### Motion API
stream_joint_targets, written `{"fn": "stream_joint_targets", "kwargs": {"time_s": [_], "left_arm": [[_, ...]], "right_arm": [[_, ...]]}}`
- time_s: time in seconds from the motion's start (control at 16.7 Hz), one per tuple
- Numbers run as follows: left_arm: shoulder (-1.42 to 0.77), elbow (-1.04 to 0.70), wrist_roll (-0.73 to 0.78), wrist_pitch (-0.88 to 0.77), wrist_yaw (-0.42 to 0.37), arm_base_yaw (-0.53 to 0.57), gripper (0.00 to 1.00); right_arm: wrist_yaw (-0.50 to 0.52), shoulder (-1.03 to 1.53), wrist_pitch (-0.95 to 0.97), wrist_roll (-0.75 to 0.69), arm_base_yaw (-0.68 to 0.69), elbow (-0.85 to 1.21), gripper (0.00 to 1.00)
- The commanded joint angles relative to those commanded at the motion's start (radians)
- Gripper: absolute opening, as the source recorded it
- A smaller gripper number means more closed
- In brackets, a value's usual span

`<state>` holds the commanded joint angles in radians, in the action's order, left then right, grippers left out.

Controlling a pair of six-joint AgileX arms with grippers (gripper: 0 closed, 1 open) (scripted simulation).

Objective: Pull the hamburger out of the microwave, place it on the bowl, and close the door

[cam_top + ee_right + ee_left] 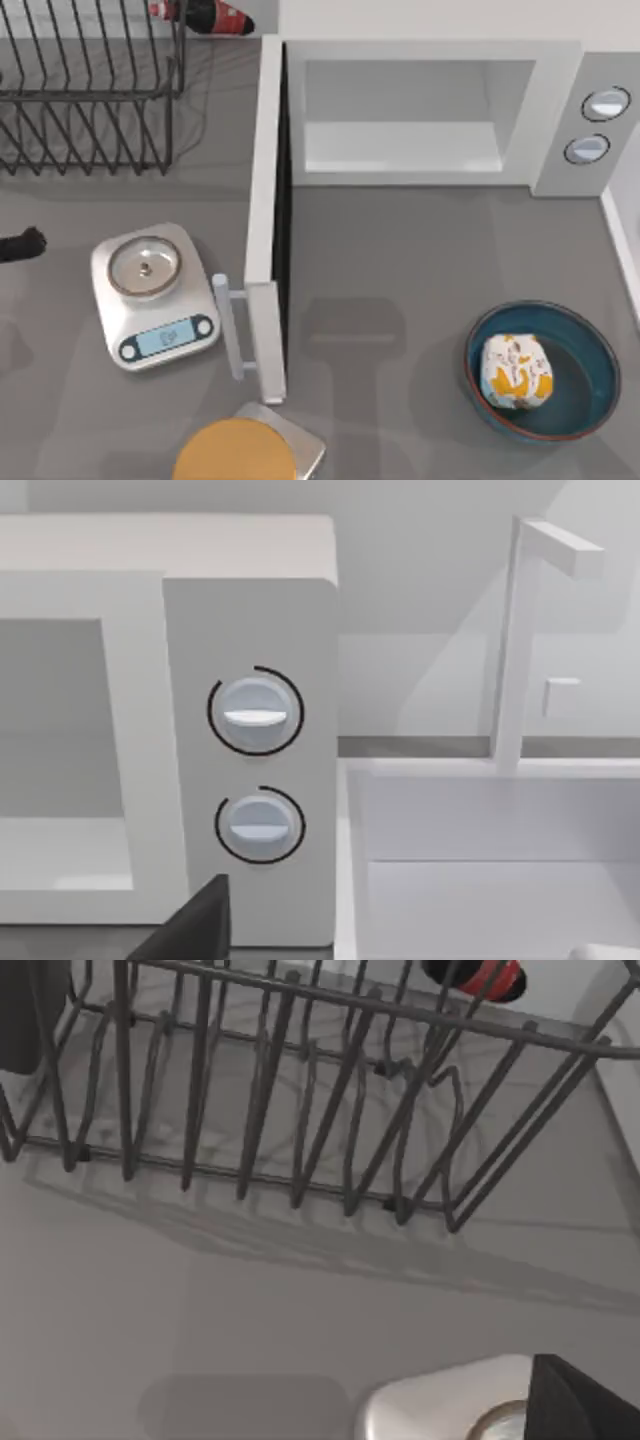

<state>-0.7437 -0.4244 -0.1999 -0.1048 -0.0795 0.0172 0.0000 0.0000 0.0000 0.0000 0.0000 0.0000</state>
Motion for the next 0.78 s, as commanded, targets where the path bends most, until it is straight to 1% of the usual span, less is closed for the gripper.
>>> {"fn": "stream_joint_targets", "kwargs": {"time_s": [0.24,0.42,0.54,0.6,0.78], "left_arm": [[-0.197,-0.197,-0.119,-0.241,0.241,0.317,0.00],[-0.297,-0.305,-0.186,-0.386,0.392,0.488,0.00],[-0.331,-0.346,-0.212,-0.444,0.450,0.551,0.00],[-0.339,-0.356,-0.219,-0.458,0.465,0.566,0.00],[-0.341,-0.359,-0.221,-0.463,0.469,0.571,0.00]], "right_arm": [[0.000,0.000,0.000,0.000,0.000,0.000,1.00],[0.000,0.000,0.000,0.000,0.000,0.000,1.00],[0.000,0.000,0.000,0.000,0.000,0.000,1.00],[0.000,0.000,0.000,0.000,0.000,0.000,1.00],[0.000,0.000,0.000,0.000,0.000,0.000,1.00]]}}
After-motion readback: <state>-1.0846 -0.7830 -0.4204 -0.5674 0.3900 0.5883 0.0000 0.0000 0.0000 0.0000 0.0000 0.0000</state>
